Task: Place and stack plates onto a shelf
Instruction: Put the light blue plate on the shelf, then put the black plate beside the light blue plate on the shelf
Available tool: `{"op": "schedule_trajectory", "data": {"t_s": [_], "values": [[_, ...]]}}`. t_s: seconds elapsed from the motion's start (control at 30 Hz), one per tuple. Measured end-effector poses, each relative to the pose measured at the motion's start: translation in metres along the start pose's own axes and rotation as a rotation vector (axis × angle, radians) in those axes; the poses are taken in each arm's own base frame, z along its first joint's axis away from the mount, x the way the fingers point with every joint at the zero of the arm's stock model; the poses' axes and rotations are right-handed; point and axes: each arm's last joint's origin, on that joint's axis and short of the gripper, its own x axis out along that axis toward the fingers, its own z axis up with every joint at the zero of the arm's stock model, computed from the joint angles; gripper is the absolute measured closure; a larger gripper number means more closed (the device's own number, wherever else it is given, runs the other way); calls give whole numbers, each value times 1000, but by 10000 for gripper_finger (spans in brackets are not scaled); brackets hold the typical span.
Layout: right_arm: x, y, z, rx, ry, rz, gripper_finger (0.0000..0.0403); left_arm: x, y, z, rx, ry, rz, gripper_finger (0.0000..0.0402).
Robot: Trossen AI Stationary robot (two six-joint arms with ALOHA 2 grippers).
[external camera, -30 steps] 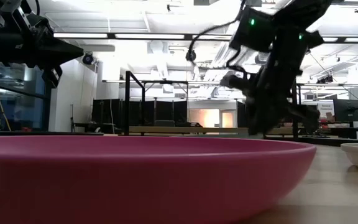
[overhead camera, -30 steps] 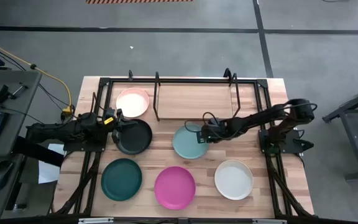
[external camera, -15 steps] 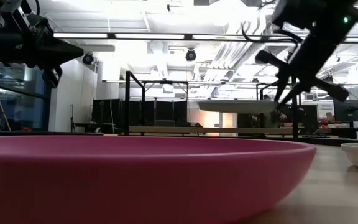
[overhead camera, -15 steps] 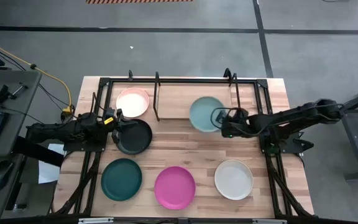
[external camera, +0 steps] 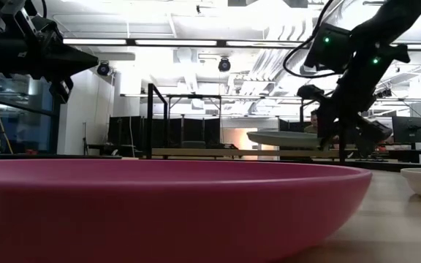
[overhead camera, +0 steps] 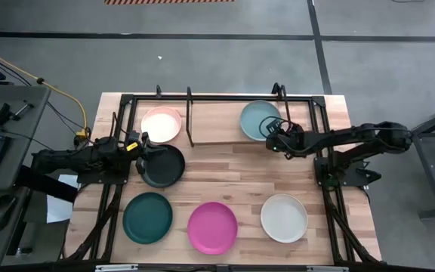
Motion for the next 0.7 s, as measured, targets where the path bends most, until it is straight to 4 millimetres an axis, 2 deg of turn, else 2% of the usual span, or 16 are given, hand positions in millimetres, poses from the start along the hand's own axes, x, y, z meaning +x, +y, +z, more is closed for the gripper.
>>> {"op": "schedule_trajectory", "data": {"t_s": [0.37, 0.47, 0.7], "values": [[2, 5, 1, 43, 5, 28, 393, 0, 0, 0, 0, 0, 0, 401], [2, 5, 1, 45, 7, 31, 364, 0, 0, 0, 0, 0, 0, 401], [0, 8, 0, 47, 22, 51, 266, 0, 0, 0, 0, 0, 0, 401]]}}
